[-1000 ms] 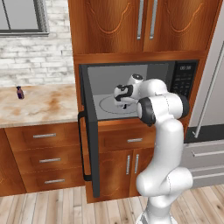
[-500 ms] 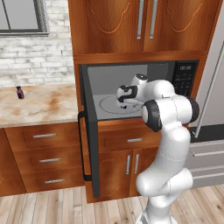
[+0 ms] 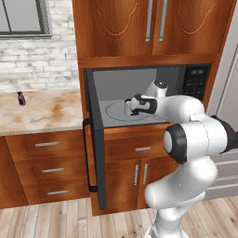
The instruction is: Pick the mug from the counter and place it inside the microwave. Then close the microwave.
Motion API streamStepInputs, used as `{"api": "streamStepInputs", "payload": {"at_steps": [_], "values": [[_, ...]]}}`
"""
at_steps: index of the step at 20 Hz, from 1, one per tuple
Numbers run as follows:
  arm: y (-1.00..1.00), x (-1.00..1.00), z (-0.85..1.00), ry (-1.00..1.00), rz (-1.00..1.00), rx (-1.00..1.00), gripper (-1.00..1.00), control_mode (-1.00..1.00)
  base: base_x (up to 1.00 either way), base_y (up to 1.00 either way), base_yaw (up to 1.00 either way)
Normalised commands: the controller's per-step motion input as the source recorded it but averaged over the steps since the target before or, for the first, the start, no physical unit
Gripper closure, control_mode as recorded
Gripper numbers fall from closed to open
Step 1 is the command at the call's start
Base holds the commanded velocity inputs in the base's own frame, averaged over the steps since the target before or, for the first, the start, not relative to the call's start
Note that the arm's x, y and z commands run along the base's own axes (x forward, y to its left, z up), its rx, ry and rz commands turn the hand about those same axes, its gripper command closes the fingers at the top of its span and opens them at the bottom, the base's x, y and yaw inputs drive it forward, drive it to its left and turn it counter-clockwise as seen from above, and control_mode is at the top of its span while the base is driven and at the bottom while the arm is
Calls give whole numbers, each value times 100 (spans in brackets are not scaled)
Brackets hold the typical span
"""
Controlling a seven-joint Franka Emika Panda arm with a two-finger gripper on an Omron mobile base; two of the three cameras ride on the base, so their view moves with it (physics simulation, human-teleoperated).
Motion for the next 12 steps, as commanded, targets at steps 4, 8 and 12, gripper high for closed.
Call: {"api": "streamStepInputs", "payload": {"at_steps": [4,8,12], "values": [[-3,-86,42,-14,-5,0,-100,-100,0,0,0],[0,-100,27,-26,-5,0,-100,-100,0,0,0],[0,-100,21,-31,-2,2,-100,-100,0,0,0]]}}
